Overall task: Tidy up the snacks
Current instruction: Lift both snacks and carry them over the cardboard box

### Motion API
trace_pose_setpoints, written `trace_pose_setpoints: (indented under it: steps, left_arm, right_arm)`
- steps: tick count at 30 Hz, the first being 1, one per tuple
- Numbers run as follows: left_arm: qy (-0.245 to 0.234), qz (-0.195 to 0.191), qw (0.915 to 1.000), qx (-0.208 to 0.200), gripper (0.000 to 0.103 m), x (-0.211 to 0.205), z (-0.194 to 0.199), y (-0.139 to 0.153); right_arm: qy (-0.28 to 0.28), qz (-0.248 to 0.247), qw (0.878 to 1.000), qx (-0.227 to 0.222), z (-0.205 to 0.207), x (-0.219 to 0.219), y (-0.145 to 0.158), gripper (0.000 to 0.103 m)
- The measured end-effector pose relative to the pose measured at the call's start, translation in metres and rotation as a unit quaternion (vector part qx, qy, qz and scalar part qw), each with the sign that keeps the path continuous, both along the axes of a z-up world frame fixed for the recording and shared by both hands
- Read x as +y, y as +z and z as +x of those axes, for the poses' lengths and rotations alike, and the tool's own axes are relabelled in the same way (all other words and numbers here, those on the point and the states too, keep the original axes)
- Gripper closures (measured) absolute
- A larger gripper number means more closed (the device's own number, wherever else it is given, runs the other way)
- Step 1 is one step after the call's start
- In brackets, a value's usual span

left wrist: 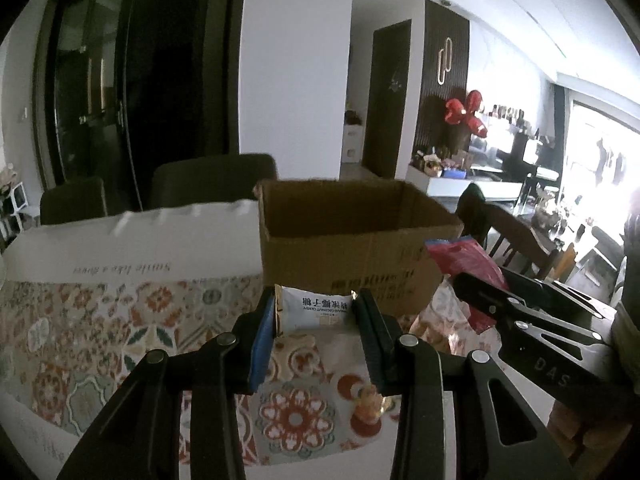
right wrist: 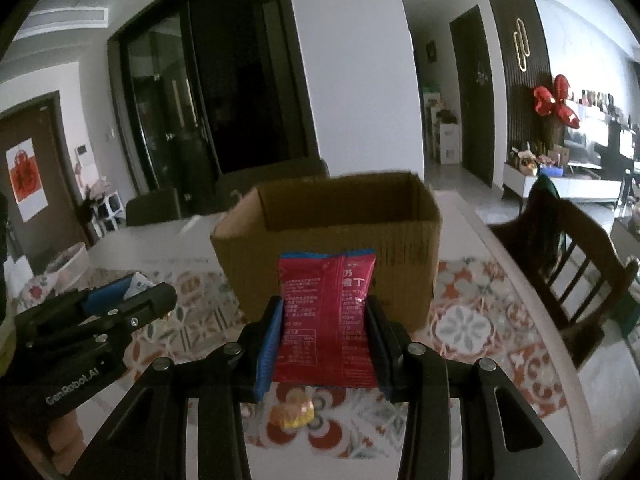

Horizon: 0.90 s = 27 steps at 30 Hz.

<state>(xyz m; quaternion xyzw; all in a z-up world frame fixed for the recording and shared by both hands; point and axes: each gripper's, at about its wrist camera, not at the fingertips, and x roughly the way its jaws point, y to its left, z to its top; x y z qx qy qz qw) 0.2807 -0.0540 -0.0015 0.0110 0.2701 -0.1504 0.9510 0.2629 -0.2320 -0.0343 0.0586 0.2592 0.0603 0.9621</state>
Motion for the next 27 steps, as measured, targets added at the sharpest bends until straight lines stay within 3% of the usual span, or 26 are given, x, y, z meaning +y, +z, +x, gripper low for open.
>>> trace_pose_setpoints:
  steps: [6, 16, 27]
  left_arm:
    - [-0.005, -0.001, 0.9997, -0.024, 0.065, -0.006, 0.010, 0.020]
    - [-0.021, -0.011, 0.9991, -0.035, 0.065, -0.024, 0.050, 0.050]
    - [-0.027, -0.014, 0.9995, 0.003, 0.065, -0.046, 0.115, 0.054]
  right_arm:
    - [0.000, -0.006, 1.000, -0.030, 0.012, -0.006, 0.026, 0.062]
    - [0.010, -0.001, 0.999, -0.036, 0.046, -0.018, 0.053, 0.062]
    - [0.022, -0.003, 1.000, -0.003, 0.102, -0.030, 0.061, 0.062]
